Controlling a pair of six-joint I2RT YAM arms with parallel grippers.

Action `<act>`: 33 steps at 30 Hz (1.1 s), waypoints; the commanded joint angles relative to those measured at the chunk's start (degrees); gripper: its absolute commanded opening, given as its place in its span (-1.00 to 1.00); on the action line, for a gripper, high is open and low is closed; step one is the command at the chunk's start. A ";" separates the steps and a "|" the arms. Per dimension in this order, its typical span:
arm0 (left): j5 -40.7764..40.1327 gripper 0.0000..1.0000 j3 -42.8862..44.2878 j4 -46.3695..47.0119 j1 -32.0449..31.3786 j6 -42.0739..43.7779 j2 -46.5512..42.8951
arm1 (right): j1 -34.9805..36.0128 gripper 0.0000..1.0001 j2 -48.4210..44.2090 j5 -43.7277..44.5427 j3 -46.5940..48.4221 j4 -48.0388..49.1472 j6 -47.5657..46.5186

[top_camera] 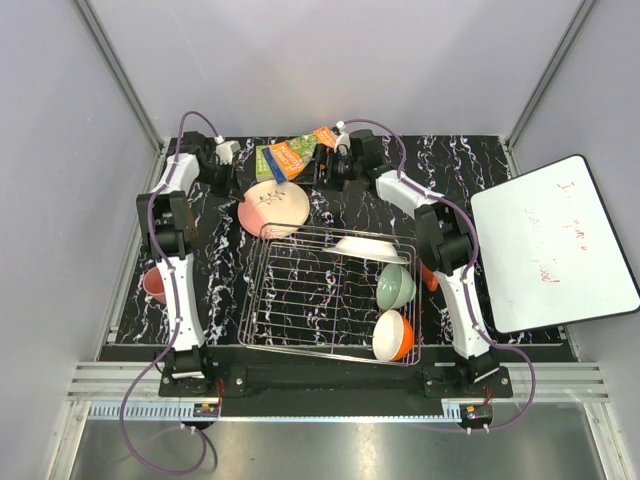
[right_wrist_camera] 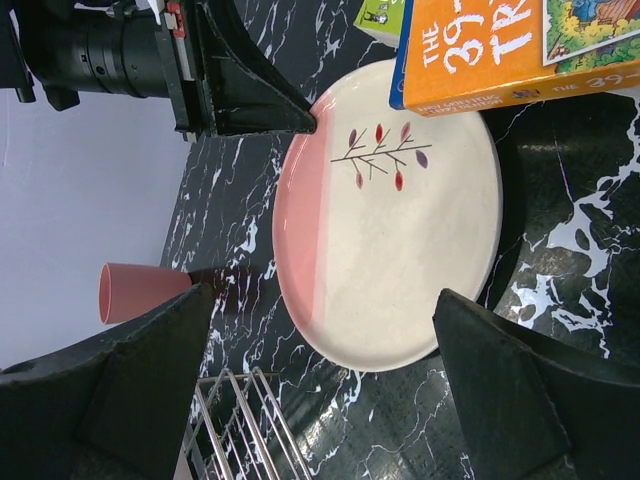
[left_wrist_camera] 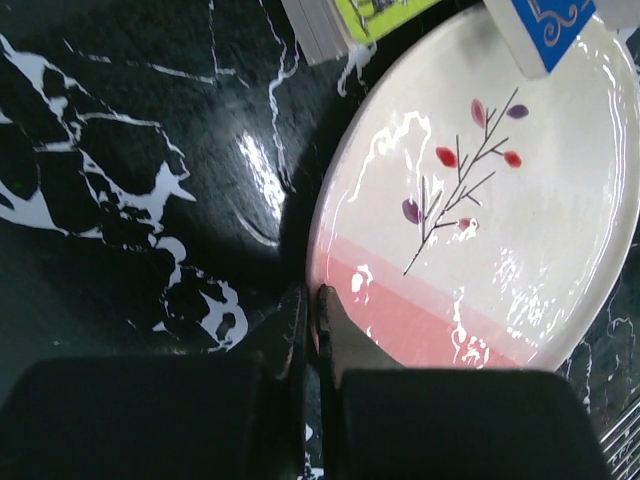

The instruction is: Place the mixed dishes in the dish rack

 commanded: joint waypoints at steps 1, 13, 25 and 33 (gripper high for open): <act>-2.41 -1.00 -4.01 -3.51 0.66 5.51 -3.99 | -0.38 0.99 1.26 -1.99 3.69 0.26 0.56; -4.70 -1.00 -9.64 -4.83 2.85 10.53 -9.98 | 0.05 0.99 8.37 -4.54 7.99 -2.73 0.21; 3.03 -1.00 -4.90 -4.30 2.07 5.69 -11.20 | 2.43 1.00 14.18 -7.97 18.28 -12.40 -4.27; 7.17 -1.00 -3.93 -4.39 0.05 5.16 -16.21 | 2.34 0.99 15.14 -9.73 20.39 -12.67 -4.89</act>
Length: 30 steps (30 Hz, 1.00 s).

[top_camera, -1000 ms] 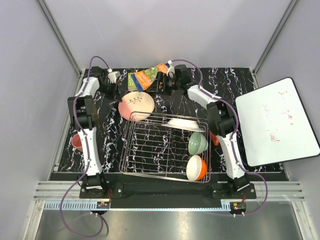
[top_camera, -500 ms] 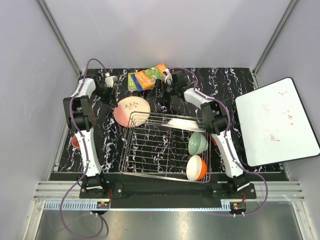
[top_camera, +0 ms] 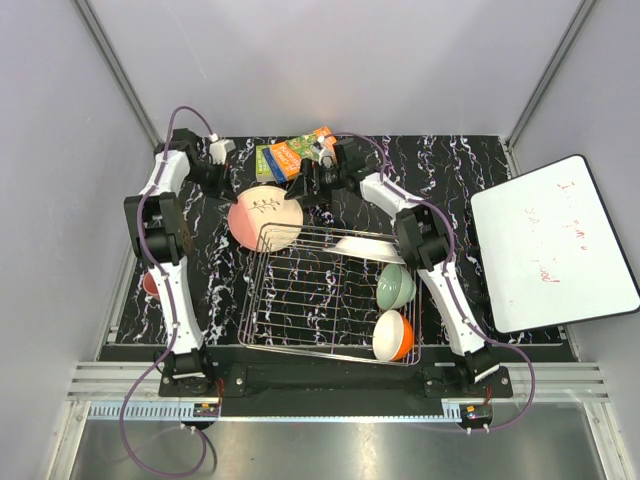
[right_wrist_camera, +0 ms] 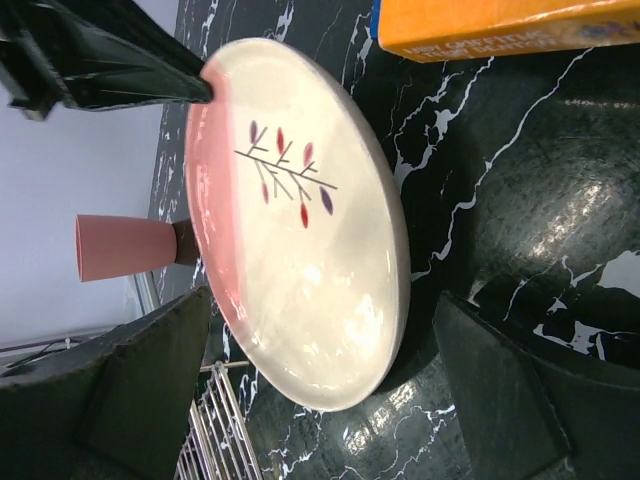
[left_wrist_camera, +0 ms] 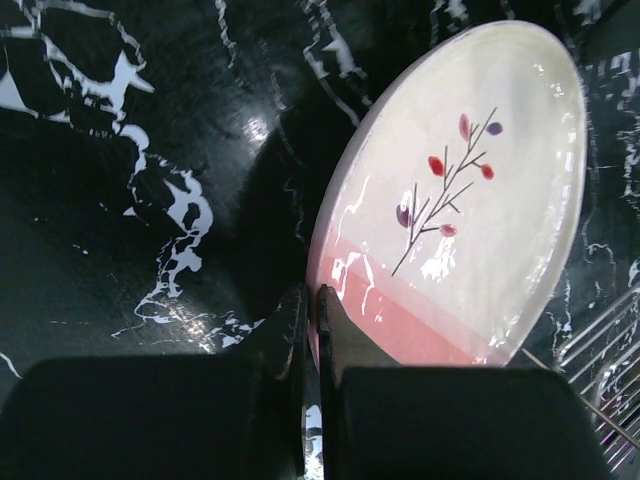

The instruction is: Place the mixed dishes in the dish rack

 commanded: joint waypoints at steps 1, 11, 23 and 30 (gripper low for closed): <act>6.49 -1.00 2.96 0.48 -1.81 -0.82 -7.82 | 0.24 0.99 1.05 -2.67 3.36 -0.43 -1.52; 6.49 -1.00 2.60 0.49 -2.43 -0.21 -8.44 | 0.24 0.99 3.34 -6.70 0.73 3.16 -1.79; 5.61 -1.00 6.38 1.45 -5.24 -2.05 -5.37 | 0.51 0.99 3.51 -11.02 -3.14 9.50 0.94; 5.26 -1.00 7.35 2.68 -5.86 -3.20 -4.31 | 0.68 0.58 5.35 -13.13 -0.51 10.21 3.40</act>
